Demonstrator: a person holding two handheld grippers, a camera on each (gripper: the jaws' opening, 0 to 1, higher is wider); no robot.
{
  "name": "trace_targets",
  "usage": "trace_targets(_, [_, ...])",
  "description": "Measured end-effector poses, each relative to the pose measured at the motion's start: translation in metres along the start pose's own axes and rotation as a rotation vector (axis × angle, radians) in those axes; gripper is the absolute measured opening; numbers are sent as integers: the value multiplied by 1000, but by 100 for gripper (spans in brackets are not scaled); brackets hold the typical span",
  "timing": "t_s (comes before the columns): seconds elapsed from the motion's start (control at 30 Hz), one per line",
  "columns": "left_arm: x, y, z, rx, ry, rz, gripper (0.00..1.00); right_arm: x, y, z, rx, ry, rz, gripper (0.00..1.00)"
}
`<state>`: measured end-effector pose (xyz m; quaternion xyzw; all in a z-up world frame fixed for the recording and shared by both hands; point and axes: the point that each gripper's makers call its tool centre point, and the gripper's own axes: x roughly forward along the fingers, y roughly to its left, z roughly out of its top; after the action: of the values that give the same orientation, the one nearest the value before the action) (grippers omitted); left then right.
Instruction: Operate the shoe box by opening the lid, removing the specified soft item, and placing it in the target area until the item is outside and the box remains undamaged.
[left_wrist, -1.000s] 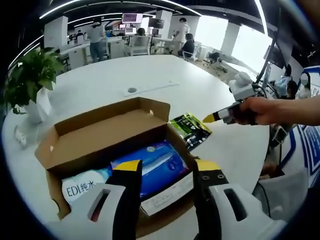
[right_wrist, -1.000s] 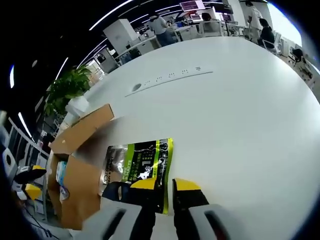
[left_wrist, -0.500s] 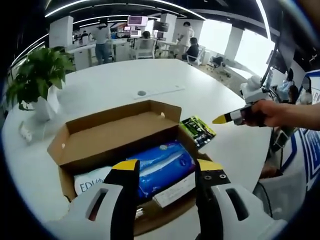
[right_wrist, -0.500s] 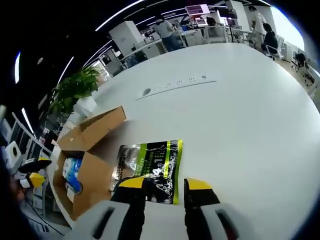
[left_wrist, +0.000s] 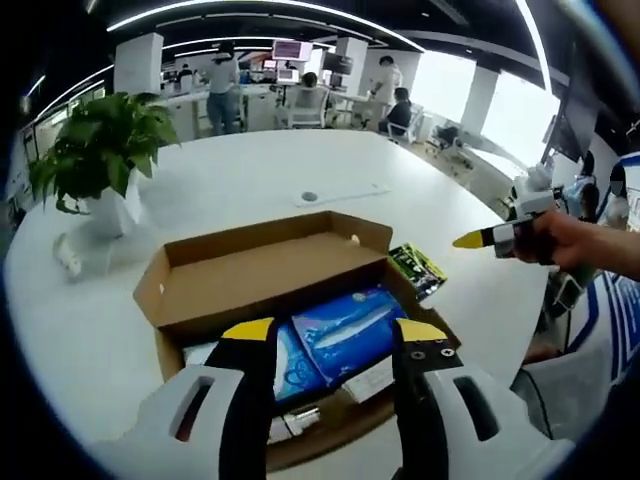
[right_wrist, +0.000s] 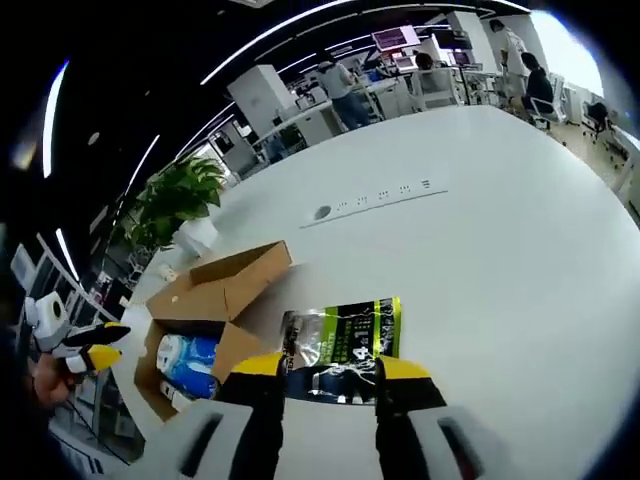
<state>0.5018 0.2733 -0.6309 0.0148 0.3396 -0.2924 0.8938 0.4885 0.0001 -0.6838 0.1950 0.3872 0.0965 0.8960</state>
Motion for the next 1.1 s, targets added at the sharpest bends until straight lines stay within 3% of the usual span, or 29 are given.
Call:
trace_targets(0.5, [-30,23,-2,-39,-32,37,47,-22,32,6,-55,-53,55,39])
trace_targets(1.1, [-55,43,-13,-71,-65,33,50,-45,75,-5,-158,-122,152,52])
